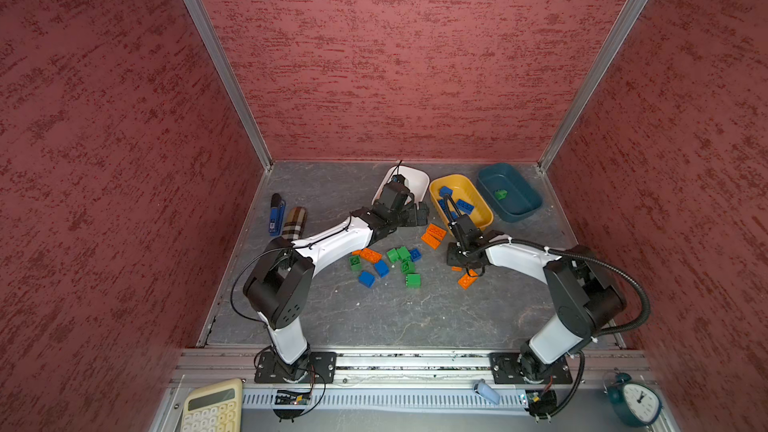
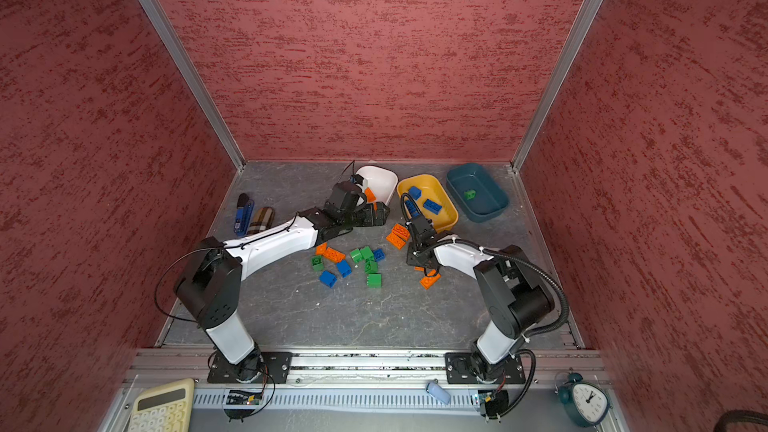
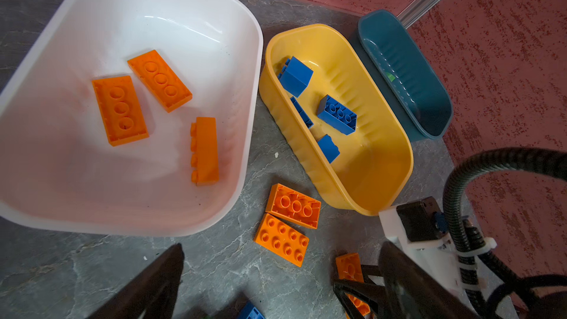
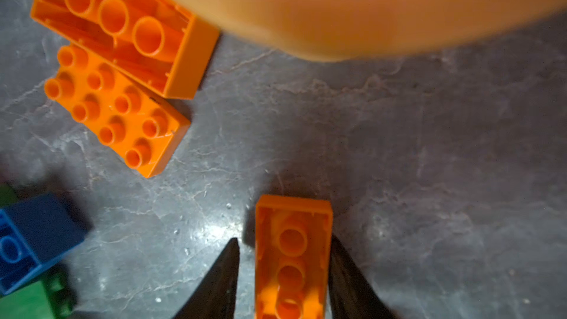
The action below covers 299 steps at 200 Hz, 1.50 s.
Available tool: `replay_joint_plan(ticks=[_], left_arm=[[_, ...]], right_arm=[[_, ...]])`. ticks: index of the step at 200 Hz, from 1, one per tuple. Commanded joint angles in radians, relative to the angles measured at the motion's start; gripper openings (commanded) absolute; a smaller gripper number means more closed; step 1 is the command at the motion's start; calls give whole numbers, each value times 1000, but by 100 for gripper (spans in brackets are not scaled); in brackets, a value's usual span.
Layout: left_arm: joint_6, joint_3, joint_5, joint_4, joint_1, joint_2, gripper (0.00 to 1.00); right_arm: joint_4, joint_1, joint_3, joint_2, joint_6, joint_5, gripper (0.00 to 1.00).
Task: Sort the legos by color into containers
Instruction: 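Grasp an orange brick beside the yellow tub with the right gripper, then carry the orange brick over the white tub with the right gripper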
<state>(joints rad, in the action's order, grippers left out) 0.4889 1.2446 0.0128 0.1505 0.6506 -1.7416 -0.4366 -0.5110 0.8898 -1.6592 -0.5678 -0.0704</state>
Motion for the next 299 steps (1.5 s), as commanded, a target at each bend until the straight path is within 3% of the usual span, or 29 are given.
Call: replay_joint_plan(ticks=[1,44,89,121,173,227,242,264,299], left_arm=[[14,-37,32,-7,-31,34,99],[-19,-86,44,15,-65,93,99],[-24,-167,21,-11,-97,169,99],[-4,-201,-16,2,-103,213,99],[17,-223,-89,113,-104,249,99],[46,-241,-115,157,-103,265,99],[40,-240,-116,172,-93,268,99],[28,-235,-114,198,-71,268,99],[-13,-235,-95,238,-40,251,99]], right_arm=[[-43,-20,13,-28,36,-54,40],[78,-31,21,58,107,-18,30],[348,-30,63,90,140,52,27],[490,-31,192,-12,135,91,27],[549,-31,438,-235,171,98,28],[471,-29,735,-473,225,17,31],[394,-26,844,-540,244,-1,37],[315,-26,940,-590,273,37,60],[321,-25,867,-508,314,93,73]])
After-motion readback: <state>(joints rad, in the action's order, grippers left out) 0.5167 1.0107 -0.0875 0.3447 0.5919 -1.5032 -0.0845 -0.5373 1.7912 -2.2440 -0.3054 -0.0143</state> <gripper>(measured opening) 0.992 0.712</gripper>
